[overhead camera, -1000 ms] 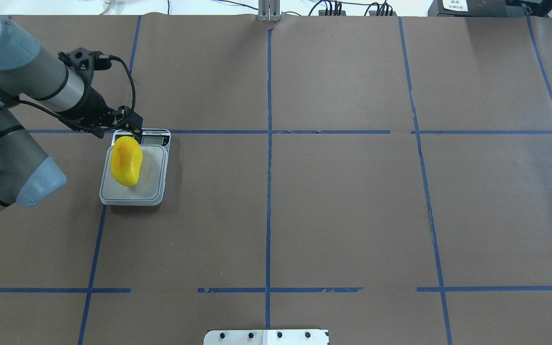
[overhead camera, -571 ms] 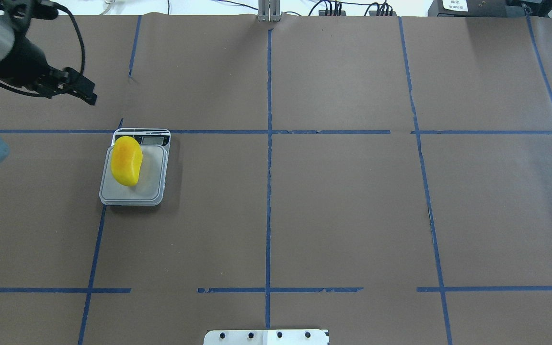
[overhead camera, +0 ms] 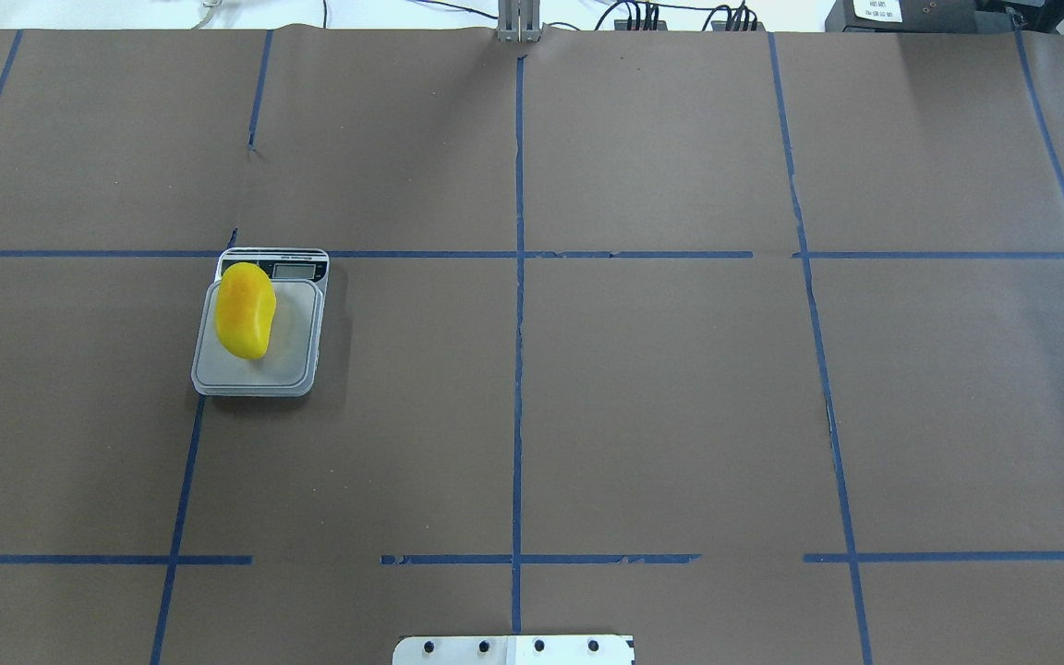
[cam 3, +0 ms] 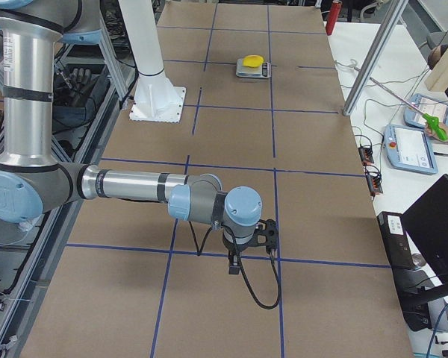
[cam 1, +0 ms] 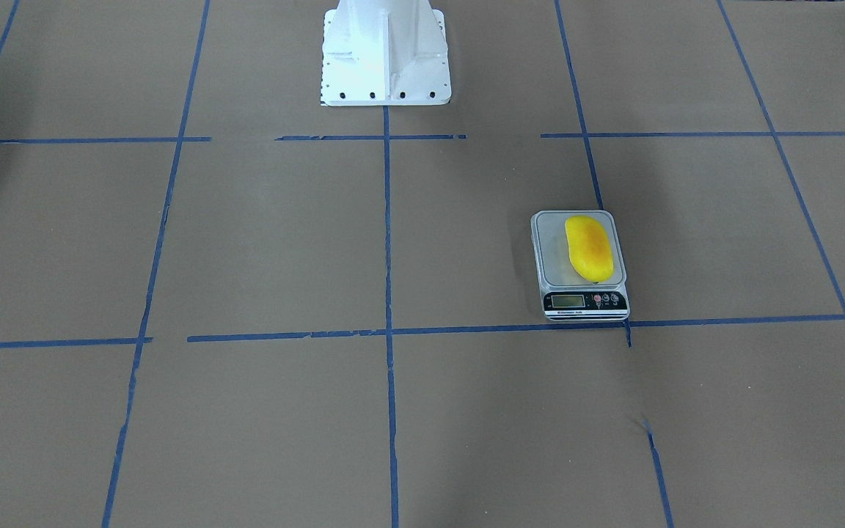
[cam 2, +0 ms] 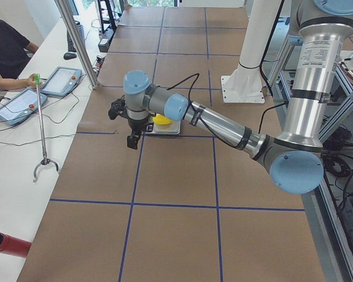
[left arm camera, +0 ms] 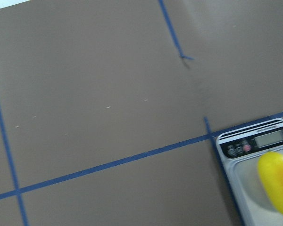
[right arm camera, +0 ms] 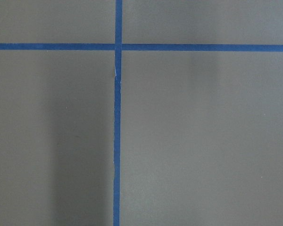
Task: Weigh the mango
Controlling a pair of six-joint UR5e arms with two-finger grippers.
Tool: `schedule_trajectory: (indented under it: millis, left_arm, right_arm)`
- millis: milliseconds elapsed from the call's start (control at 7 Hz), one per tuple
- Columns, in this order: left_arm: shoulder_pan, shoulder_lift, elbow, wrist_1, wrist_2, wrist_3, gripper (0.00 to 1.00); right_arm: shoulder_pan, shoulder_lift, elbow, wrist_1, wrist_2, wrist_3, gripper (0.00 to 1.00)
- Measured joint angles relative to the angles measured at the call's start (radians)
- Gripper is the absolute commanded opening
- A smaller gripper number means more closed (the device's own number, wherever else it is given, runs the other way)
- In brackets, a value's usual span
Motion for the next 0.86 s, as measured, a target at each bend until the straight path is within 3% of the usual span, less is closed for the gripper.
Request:
schedule_trajectory:
  millis: [286, 857]
  left_arm:
    - [-0.062, 0.070, 0.120, -0.050, -0.008, 0.095, 1.00]
    - [-0.109, 0.155, 0.171, -0.098, -0.009, 0.103, 1.00]
  right_arm:
    - [0.000, 0.000, 0.000, 0.000, 0.000, 0.000, 1.00]
    - [0.000, 0.000, 0.001, 0.000, 0.000, 0.001, 1.00]
